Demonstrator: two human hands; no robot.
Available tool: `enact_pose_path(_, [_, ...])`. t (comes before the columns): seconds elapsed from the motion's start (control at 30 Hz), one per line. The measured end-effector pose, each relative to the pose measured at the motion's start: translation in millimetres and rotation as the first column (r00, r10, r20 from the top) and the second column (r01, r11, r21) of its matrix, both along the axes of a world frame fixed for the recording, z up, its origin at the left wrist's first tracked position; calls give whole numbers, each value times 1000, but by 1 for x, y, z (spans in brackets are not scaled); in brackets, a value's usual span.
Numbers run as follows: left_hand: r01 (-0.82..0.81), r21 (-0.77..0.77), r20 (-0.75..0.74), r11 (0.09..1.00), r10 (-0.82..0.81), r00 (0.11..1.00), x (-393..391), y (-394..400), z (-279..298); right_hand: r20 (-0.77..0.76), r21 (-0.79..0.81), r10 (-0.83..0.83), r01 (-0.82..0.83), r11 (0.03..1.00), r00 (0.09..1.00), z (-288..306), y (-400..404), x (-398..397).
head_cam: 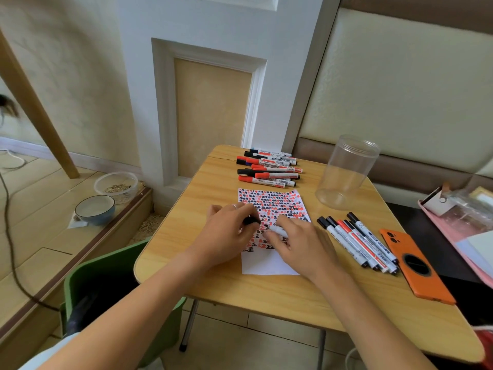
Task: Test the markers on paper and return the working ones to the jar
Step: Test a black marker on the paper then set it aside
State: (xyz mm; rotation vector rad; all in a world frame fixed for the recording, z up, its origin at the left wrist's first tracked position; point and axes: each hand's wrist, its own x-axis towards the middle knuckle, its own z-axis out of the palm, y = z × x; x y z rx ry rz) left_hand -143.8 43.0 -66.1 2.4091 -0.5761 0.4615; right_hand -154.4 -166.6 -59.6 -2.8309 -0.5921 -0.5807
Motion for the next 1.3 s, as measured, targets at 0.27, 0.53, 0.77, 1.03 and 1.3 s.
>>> enact_pose_path(0.27, [-150, 28, 7, 988, 150, 989, 27, -6, 1, -22, -41, -112, 111, 993, 994, -11, -1, 1])
enact_pose_path(0.53, [-127, 129, -36, 983, 133, 990, 44, -18, -9, -36, -38, -137, 136, 990, 990, -11, -1, -2])
enact_pose_path(0.77, [-19, 123, -150, 992, 38, 988, 27, -3, -3, -75, 20, -110, 112, 994, 991, -6, -3, -5])
enact_pose_path(1.03, [59, 170, -126, 984, -38, 991, -3, 25, -4, -119, 393, 31, 18, 919, 992, 7, -7, -16])
enact_pose_path(1.3, [95, 207, -125, 974, -70, 990, -6, 28, -7, -350, 901, 341, 215, 376, 872, 16, 6, -22])
